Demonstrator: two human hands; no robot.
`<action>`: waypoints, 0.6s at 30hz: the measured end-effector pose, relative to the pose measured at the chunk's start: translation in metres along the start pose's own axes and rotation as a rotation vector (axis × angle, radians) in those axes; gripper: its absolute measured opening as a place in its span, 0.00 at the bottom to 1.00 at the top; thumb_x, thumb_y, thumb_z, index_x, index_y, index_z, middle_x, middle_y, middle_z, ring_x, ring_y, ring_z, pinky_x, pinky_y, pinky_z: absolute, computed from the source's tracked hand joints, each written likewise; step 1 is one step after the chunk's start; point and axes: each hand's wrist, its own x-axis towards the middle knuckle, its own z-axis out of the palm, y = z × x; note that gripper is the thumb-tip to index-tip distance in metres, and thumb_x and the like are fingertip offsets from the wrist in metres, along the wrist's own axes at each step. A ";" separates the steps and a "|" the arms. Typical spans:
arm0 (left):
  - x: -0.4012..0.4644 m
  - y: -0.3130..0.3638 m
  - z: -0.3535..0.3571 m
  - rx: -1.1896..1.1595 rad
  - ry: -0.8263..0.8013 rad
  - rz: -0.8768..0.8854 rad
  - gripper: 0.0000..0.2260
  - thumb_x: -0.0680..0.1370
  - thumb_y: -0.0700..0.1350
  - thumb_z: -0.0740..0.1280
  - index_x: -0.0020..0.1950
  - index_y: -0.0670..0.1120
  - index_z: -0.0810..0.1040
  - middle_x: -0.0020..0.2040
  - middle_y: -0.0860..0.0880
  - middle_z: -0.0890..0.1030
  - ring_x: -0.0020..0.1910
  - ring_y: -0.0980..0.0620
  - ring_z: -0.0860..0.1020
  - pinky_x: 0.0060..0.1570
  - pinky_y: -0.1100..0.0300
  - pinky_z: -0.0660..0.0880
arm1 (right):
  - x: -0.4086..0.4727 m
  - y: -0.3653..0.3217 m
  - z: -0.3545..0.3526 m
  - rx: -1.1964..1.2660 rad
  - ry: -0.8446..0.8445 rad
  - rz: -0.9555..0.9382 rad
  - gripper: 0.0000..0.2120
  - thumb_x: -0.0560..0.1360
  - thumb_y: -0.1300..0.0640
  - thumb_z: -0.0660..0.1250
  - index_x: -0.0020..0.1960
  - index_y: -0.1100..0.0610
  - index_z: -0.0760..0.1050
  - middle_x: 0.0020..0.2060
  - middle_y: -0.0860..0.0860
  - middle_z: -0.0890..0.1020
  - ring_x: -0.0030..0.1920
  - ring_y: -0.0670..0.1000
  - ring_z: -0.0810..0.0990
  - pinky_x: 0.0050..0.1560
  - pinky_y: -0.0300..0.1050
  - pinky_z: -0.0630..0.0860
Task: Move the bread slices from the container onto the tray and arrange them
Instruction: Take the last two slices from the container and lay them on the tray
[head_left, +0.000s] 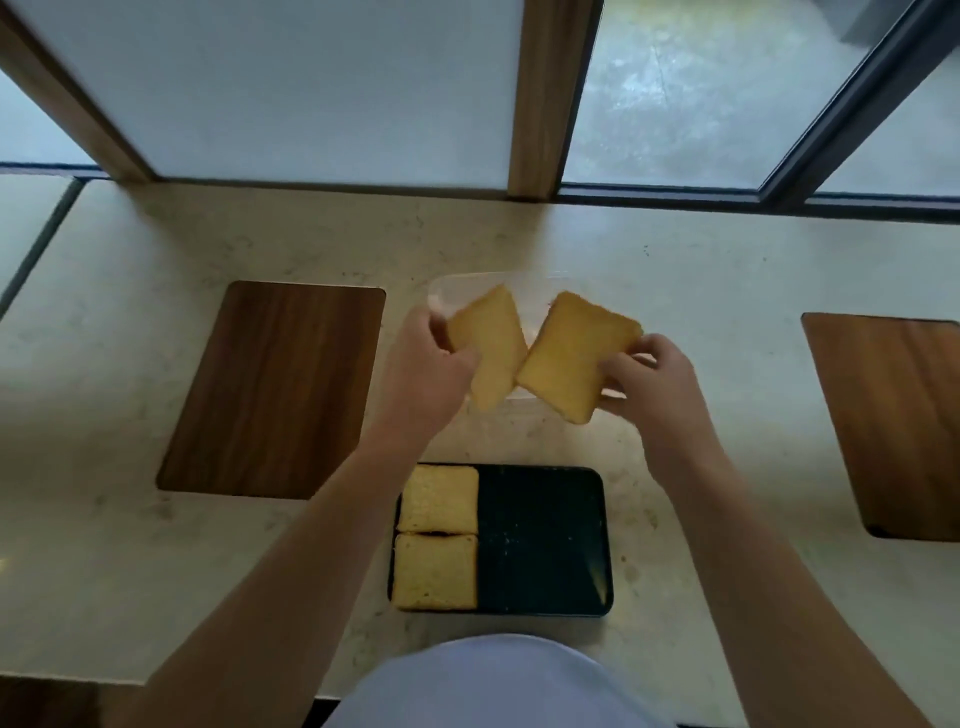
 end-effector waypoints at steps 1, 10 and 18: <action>-0.018 -0.013 0.001 -0.125 -0.049 -0.138 0.11 0.75 0.42 0.70 0.54 0.50 0.72 0.47 0.49 0.79 0.40 0.56 0.82 0.36 0.62 0.80 | -0.014 0.013 -0.005 0.117 -0.018 0.073 0.10 0.75 0.63 0.66 0.56 0.59 0.74 0.51 0.56 0.82 0.46 0.53 0.86 0.39 0.45 0.83; -0.109 -0.112 0.004 -0.756 -0.219 -0.825 0.24 0.73 0.27 0.65 0.67 0.39 0.67 0.62 0.34 0.73 0.55 0.35 0.80 0.44 0.42 0.82 | -0.082 0.116 -0.016 0.612 -0.019 0.533 0.09 0.76 0.67 0.65 0.57 0.62 0.75 0.42 0.61 0.86 0.43 0.59 0.87 0.40 0.50 0.83; -0.131 -0.131 0.011 -0.692 -0.211 -0.815 0.24 0.73 0.29 0.63 0.69 0.39 0.67 0.62 0.36 0.74 0.56 0.37 0.79 0.40 0.49 0.82 | -0.103 0.155 -0.013 0.682 0.080 0.659 0.09 0.77 0.68 0.65 0.57 0.65 0.75 0.50 0.64 0.83 0.49 0.61 0.84 0.39 0.51 0.83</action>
